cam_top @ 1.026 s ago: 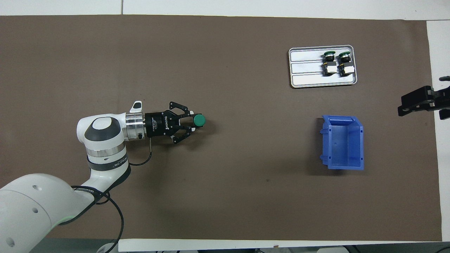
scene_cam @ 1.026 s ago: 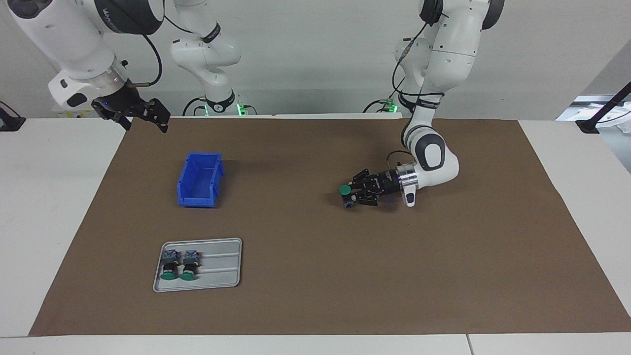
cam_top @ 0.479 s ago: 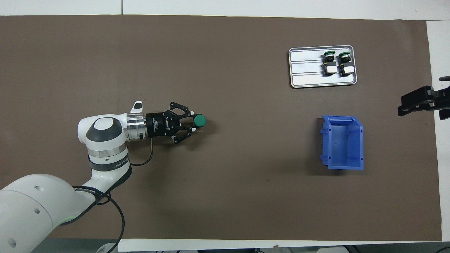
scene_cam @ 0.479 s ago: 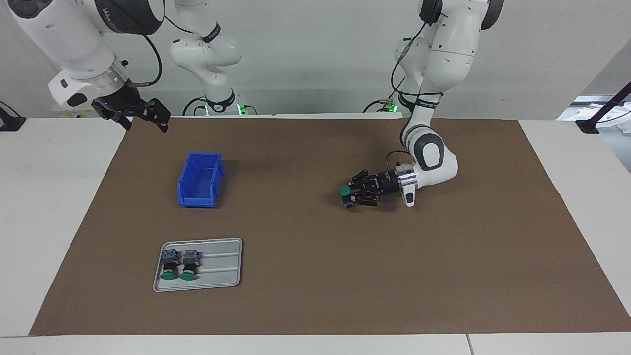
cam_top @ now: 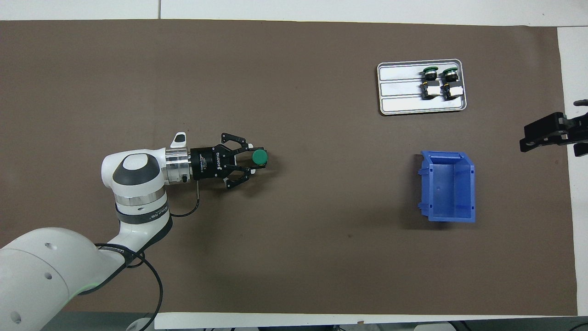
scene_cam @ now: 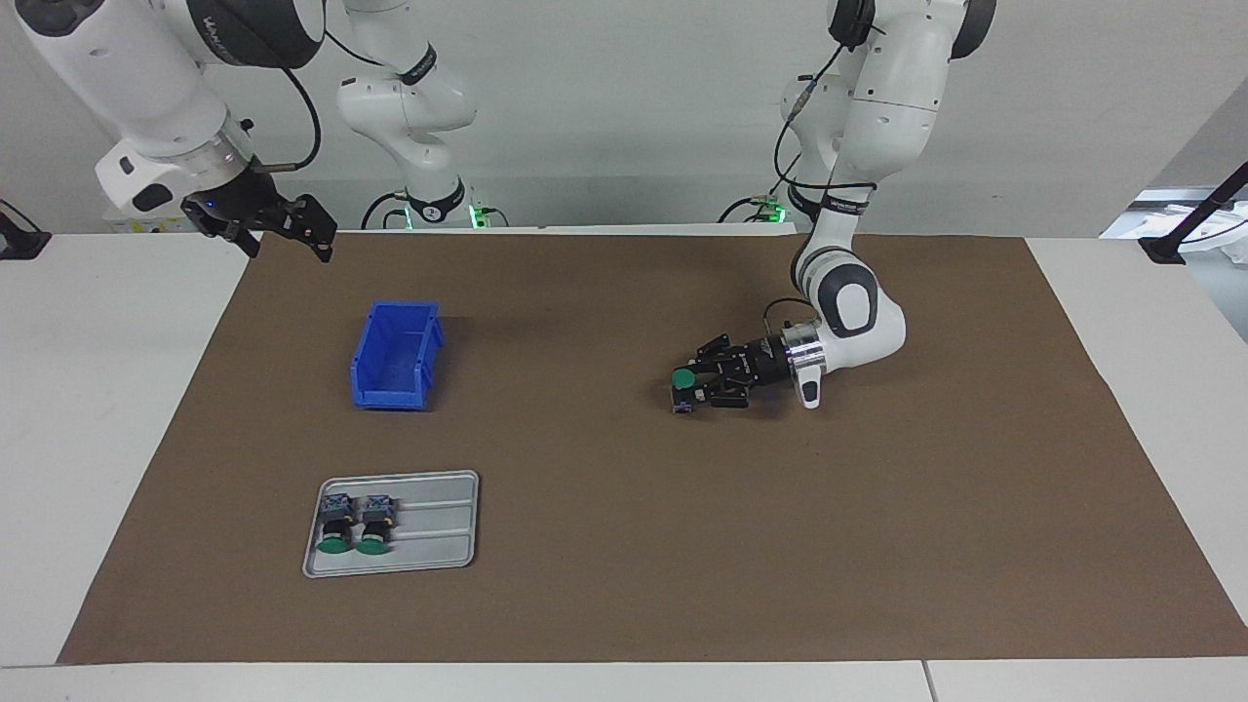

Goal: Place and press button with both arms

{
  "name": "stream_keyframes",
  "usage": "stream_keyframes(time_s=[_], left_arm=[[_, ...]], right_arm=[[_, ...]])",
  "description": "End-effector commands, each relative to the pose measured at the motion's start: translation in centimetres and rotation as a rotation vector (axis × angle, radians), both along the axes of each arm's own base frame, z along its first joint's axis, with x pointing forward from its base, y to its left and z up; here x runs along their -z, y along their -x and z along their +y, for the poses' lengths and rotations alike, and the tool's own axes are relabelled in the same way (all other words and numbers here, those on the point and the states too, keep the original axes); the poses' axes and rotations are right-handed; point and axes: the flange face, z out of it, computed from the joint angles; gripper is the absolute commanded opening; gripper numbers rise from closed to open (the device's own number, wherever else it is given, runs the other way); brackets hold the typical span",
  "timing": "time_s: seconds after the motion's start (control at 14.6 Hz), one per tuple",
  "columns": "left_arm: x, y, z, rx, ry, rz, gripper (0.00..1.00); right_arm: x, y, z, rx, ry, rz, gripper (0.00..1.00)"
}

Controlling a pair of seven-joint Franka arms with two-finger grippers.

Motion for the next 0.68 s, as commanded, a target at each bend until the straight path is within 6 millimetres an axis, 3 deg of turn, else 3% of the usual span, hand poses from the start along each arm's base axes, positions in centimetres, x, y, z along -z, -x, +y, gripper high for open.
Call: stream_keyframes(time_s=[0.0, 0.34, 0.55, 0.62], left_arm=[[-0.4, 0.1, 0.1, -0.032, -0.022, -0.007, 0.55], [-1.1, -0.6, -0.1, -0.067, -0.051, 0.028, 0.70], [-1.3, -0.9, -0.2, -0.082, -0.059, 0.049, 0.97], [-1.8, -1.2, -0.3, -0.086, -0.059, 0.048, 1.00]], right_arm=[[0.0, 0.5, -0.3, -0.009, -0.001, -0.008, 0.99], [0.0, 0.5, -0.3, -0.011, -0.001, -0.008, 0.99], [0.0, 0.6, -0.3, -0.011, -0.001, -0.007, 0.99], [-0.1, 0.5, -0.3, -0.011, -0.001, -0.010, 0.99]])
